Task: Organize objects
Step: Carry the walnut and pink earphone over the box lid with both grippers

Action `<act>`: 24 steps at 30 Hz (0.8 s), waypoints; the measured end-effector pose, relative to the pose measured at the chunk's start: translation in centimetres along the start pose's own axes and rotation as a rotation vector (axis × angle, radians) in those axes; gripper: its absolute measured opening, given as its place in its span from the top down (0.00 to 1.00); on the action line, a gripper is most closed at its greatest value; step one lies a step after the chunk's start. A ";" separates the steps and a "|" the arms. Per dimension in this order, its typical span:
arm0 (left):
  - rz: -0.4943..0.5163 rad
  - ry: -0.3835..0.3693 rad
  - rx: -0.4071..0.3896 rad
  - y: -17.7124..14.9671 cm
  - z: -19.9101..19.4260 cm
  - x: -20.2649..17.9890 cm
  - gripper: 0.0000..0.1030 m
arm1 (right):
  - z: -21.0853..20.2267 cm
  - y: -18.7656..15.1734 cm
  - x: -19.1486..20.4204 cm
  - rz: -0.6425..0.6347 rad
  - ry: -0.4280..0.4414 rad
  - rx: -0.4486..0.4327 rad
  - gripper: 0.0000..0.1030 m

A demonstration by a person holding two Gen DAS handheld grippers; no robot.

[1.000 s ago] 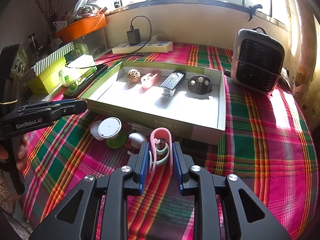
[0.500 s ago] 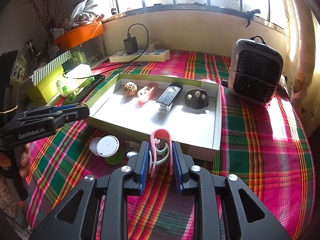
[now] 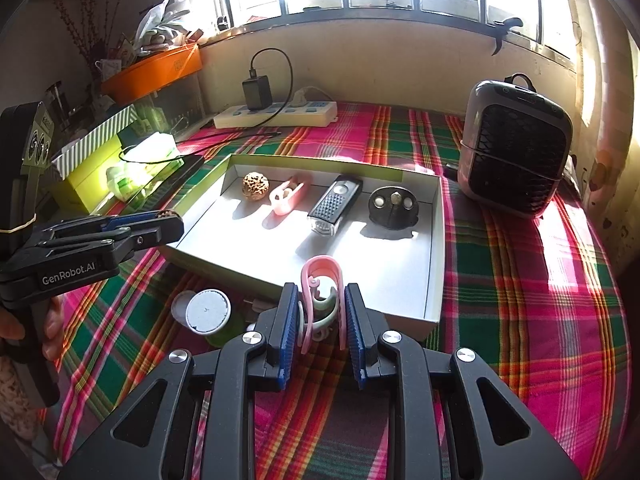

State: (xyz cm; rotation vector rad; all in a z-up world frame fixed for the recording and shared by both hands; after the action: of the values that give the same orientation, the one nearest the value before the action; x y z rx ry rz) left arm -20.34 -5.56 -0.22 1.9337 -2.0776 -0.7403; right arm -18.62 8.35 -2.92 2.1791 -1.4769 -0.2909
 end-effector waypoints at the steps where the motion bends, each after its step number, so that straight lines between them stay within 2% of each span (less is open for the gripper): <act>1: 0.002 0.000 -0.001 0.1 0.0 0.0 0.73 | 0.0 0.1 0.0 -0.001 -0.001 -0.001 0.76; 15: 0.009 0.018 -0.014 1.1 0.5 -0.1 0.73 | 0.9 1.2 -0.3 -0.004 -0.005 0.007 0.76; 24: 0.030 0.084 -0.026 2.0 1.4 0.1 0.73 | 2.1 2.4 -1.1 0.014 -0.009 0.016 0.76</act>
State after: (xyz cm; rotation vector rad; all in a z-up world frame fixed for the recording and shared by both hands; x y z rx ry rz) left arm -22.75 -5.29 -0.44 1.8819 -2.0330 -0.6642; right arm -21.94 8.05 -3.64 2.1820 -1.5035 -0.2861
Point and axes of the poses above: each gripper's, at about its wrist camera, not at the fingertips, and z roughly the way its jaws point, x to its left, y to its top, the point moved 7 cm from there along z, roughly the way its jaws point, and after that the axes turned 14 degrees about x, right-handed, at the moved point
